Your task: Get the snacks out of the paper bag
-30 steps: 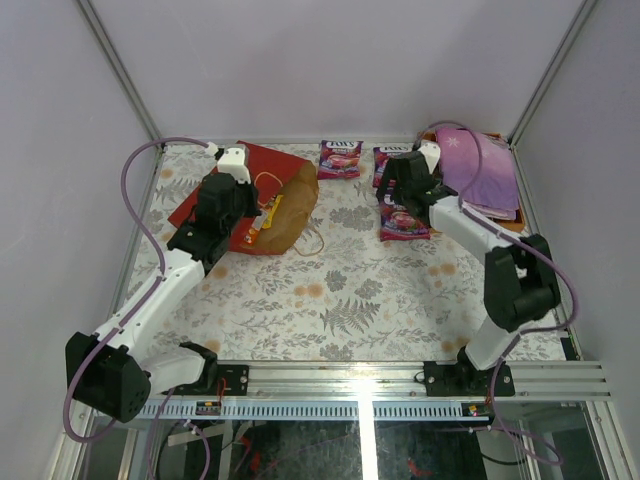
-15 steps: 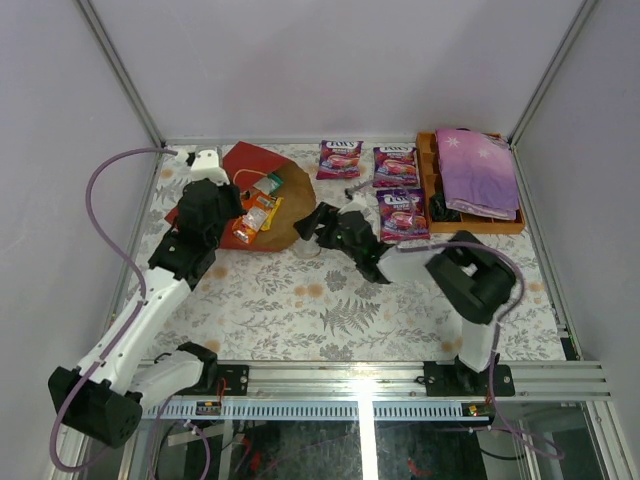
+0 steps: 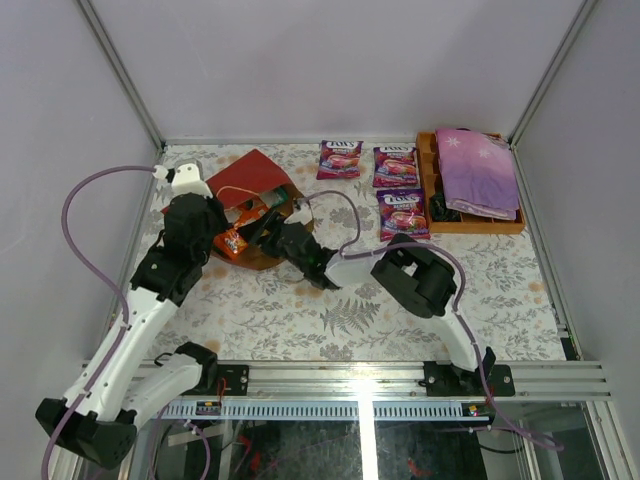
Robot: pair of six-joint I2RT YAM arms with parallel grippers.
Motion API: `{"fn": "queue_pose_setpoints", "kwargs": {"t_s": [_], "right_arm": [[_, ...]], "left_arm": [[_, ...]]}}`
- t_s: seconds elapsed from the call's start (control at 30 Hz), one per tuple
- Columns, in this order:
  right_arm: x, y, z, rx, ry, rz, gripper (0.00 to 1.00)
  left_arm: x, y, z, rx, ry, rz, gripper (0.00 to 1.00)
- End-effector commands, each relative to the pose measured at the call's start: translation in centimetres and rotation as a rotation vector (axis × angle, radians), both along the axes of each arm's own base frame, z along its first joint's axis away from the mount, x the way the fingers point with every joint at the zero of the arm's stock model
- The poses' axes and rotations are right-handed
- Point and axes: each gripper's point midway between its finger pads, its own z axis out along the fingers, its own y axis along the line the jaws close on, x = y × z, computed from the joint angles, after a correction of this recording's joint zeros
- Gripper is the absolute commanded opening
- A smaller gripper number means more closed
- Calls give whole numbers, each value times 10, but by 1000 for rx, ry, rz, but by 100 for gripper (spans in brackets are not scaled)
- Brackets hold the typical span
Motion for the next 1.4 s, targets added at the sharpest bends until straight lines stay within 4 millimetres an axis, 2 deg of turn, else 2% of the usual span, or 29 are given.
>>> {"fn": "queue_pose_setpoints", "kwargs": {"t_s": [0.0,0.13,0.2,0.37,0.43,0.57,0.8,1.0,1.23,1.37], "right_arm": [[-8,18,0,100,52,-80,79],[-10,24,-16,152,107,-125,78],[-11,22,-26,158,138,-151,77],[-15,7,-55,151,228,-231,75],[-14,5,-64,150,253,-257,75],[-8,7,-71,161,258,-305,72],[5,13,-77,223,233,-348,59],[15,27,-78,235,212,-355,56],[16,32,-63,237,163,-335,46],[12,31,-57,240,160,-314,33]], "left_arm": [[-20,4,18,-30,-42,-16,0],[-33,30,6,64,-5,73,0],[-37,34,-7,98,19,73,0],[-40,35,-47,140,90,61,0],[-41,32,-54,133,88,44,0],[-40,25,-55,107,58,7,0],[-37,13,-71,83,102,-39,0],[-39,5,-77,58,119,-78,0],[-39,1,-79,51,126,-96,0],[-40,2,-79,52,125,-94,0]]}}
